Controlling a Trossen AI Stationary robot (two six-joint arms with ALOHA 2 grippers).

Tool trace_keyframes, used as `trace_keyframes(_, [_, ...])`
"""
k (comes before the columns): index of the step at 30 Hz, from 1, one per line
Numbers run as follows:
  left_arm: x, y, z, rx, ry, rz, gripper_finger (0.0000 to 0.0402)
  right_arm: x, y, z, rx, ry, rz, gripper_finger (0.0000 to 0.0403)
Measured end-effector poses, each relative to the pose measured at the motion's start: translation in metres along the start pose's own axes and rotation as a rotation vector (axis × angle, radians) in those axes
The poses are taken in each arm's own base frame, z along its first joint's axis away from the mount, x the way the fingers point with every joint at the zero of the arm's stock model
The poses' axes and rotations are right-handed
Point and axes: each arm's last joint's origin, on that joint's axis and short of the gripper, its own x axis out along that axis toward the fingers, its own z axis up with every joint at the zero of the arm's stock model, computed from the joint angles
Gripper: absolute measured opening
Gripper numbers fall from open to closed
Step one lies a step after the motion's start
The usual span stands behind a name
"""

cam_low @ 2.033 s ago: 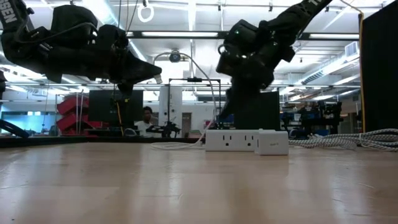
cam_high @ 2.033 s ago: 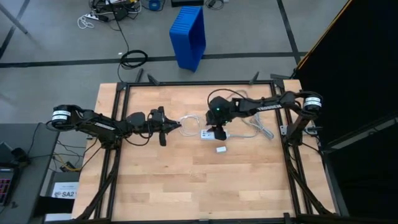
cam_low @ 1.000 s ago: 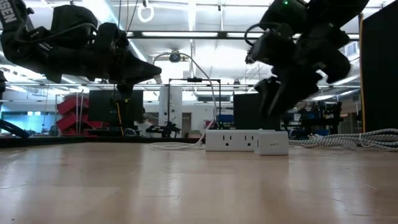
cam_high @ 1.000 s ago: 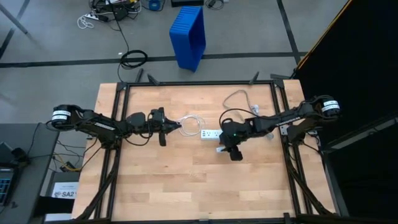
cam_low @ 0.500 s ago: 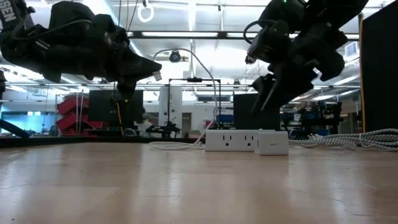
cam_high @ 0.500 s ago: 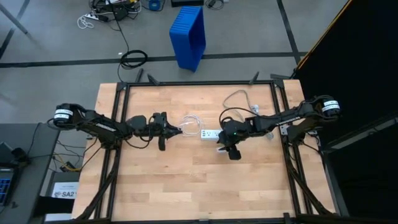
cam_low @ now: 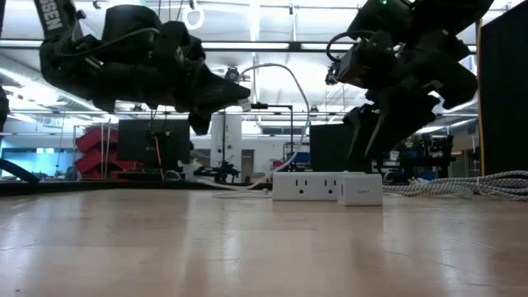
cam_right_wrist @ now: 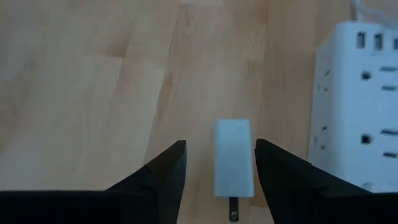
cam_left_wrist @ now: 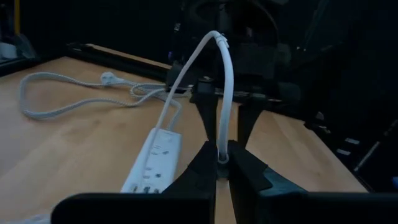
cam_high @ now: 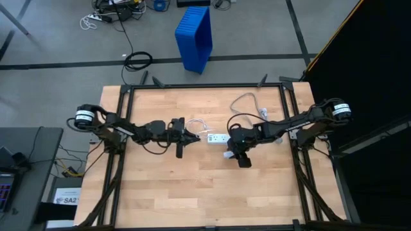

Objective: Insert USB
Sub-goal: Insert the white charger cable into the white charger adapter

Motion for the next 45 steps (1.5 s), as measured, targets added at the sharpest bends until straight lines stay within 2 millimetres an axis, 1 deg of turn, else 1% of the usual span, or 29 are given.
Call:
trace_keyframes(5, [0.006,0.001,-0.001,0.002,0.005,-0.002,0.0001,0.004,-0.001,-0.010,0.016,-0.007,-0.022,0.0161])
trace_keyframes(10, [0.006,0.001,-0.001,0.019,0.010,-0.001,0.0001,0.005,-0.001,-0.010,0.009,-0.048,-0.025,0.0158])
trace_keyframes(15, [0.006,0.001,-0.002,0.077,0.015,-0.022,0.0001,0.005,-0.002,-0.004,-0.053,-0.110,-0.031,0.0155])
trace_keyframes(18, [0.006,0.001,-0.001,0.101,0.005,-0.027,0.0001,0.002,-0.003,0.003,-0.070,-0.177,-0.037,0.0153])
trace_keyframes(21, [0.009,0.000,0.003,0.103,-0.011,-0.030,0.0001,-0.001,-0.006,0.015,-0.073,-0.299,-0.055,0.0153])
trace_keyframes(24, [0.014,-0.002,0.011,0.118,-0.045,-0.038,0.0001,-0.006,-0.009,0.028,-0.068,-0.455,-0.084,0.0153])
trace_keyframes(27, [0.020,-0.005,0.018,0.140,-0.062,-0.062,0.0001,-0.011,-0.012,0.036,-0.068,-0.549,-0.134,0.0150])
trace_keyframes(32, [0.022,-0.005,0.019,0.159,-0.037,-0.089,0.0001,-0.014,-0.014,0.039,-0.091,-0.574,-0.226,0.0145])
trace_keyframes(36, [0.022,0.000,0.014,0.180,0.012,-0.066,0.0001,-0.017,-0.012,0.039,-0.118,-0.569,-0.210,0.0144])
trace_keyframes(38, [0.021,0.003,0.011,0.198,0.051,-0.040,0.0001,-0.023,-0.009,0.040,-0.129,-0.576,-0.201,0.0146])
trace_keyframes(41, [0.020,0.008,0.009,0.191,0.101,-0.013,0.0001,-0.038,-0.004,0.042,-0.138,-0.604,-0.190,0.0145])
trace_keyframes(45, [0.019,0.007,0.007,0.170,0.152,-0.080,0.0001,-0.063,0.000,0.046,-0.134,-0.672,-0.223,0.0139])
